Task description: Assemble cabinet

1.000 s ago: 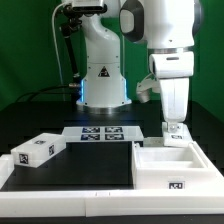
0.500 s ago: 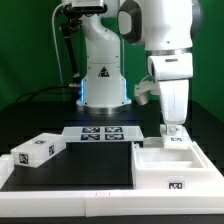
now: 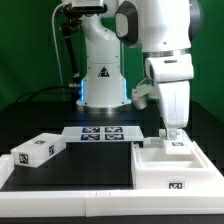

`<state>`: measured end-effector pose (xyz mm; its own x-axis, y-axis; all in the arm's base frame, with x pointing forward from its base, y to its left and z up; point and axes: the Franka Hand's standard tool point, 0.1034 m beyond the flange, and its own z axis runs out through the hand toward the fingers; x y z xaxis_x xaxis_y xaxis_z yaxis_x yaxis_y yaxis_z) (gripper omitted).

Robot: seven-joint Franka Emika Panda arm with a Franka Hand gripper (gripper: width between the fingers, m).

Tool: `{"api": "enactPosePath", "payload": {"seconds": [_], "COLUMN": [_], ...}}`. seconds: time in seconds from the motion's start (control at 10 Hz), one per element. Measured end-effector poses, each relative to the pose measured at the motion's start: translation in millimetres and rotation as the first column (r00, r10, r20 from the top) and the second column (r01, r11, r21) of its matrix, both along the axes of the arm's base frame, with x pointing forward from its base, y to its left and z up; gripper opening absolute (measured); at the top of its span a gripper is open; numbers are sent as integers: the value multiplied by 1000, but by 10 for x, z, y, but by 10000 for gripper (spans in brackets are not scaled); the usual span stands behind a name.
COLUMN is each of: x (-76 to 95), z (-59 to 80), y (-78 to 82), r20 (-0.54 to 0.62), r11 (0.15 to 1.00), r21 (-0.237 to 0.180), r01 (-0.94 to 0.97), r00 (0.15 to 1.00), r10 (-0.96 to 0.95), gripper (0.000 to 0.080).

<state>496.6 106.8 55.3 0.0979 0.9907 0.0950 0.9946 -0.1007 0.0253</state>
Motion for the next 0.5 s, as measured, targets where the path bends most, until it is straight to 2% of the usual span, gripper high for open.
{"api": "enactPosePath", "payload": {"seconds": [0.5], "x": [322], "z": [10], "y": [-24], "r20": [10], "r11": [1000], "r21": [10], "r01": [6], "r00": [1000], "r10": [-6], "gripper": [70]}}
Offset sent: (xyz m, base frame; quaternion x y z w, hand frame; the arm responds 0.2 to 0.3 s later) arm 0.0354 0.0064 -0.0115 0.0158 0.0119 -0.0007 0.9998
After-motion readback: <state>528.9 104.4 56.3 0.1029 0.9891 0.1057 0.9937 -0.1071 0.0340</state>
